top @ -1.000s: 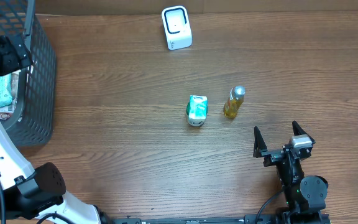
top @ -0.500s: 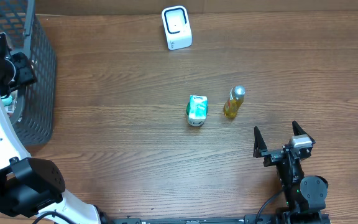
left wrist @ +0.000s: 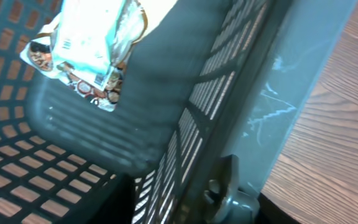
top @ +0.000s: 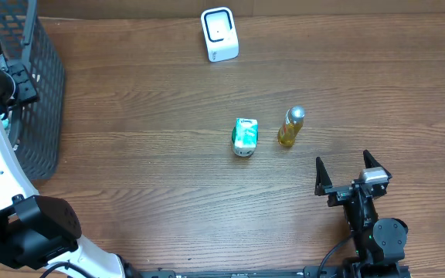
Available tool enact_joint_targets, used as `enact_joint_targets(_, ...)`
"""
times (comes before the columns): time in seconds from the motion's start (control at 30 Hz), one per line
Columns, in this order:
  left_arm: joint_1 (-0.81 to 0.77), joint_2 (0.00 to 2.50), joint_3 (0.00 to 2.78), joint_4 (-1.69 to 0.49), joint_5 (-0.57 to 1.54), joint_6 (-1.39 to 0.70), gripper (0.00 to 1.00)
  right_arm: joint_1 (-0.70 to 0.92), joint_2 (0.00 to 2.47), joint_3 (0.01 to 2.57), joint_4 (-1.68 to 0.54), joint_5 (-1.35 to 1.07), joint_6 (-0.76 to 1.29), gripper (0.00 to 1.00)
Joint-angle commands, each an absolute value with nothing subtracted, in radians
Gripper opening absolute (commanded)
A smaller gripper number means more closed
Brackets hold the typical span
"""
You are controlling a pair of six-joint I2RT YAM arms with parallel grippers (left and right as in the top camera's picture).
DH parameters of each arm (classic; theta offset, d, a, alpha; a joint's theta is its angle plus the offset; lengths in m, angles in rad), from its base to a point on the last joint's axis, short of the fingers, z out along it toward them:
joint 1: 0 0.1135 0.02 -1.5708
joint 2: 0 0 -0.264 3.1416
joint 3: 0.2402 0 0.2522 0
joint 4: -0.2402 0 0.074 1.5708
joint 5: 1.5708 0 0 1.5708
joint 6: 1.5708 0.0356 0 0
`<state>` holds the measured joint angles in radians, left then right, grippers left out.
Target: Scan the item barcode
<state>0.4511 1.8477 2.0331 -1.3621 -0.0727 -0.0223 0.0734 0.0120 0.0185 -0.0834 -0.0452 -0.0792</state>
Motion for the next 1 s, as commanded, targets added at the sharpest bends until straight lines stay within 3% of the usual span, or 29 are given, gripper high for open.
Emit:
enact_joint_targets(0.0, 0.453, 1.845, 2.033, -1.352, -0.130, -0.023, 0.56, 0.072, 0.011, 0.008, -0.081, -0.047, -0.080, 1.00)
enact_joint_targets(0.2, 0.453, 1.841, 2.037, -1.344, -0.115, -0.023, 0.70, 0.072, 0.011, 0.008, -0.081, -0.047, -0.080, 1.00)
enact_joint_targets(0.4, 0.453, 1.837, 2.131, -1.316, 0.177, 0.062, 0.78, 0.072, 0.011, 0.008, -0.081, -0.047, -0.080, 1.00)
enact_joint_targets(0.47, 0.453, 1.837, 2.189, -1.316, 0.188, 0.060, 0.87, 0.072, 0.011, 0.008, -0.081, -0.047, -0.080, 1.00)
enact_joint_targets(0.5, 0.453, 1.836, 2.219, -1.316, 0.177, 0.060, 0.99, 0.072, 0.011, 0.008, -0.081, -0.047, -0.080, 1.00)
enact_joint_targets(0.7, 0.456, 1.836, 2.378, -1.297, 0.027, 0.021, 1.00, 0.072, 0.011, 0.008, -0.081, -0.047, -0.080, 1.00)
enact_joint_targets(0.97, 0.490, 1.838, 2.391, -1.297, -0.033, 0.019, 1.00, 0.072, 0.011, 0.008, -0.081, -0.047, -0.080, 1.00)
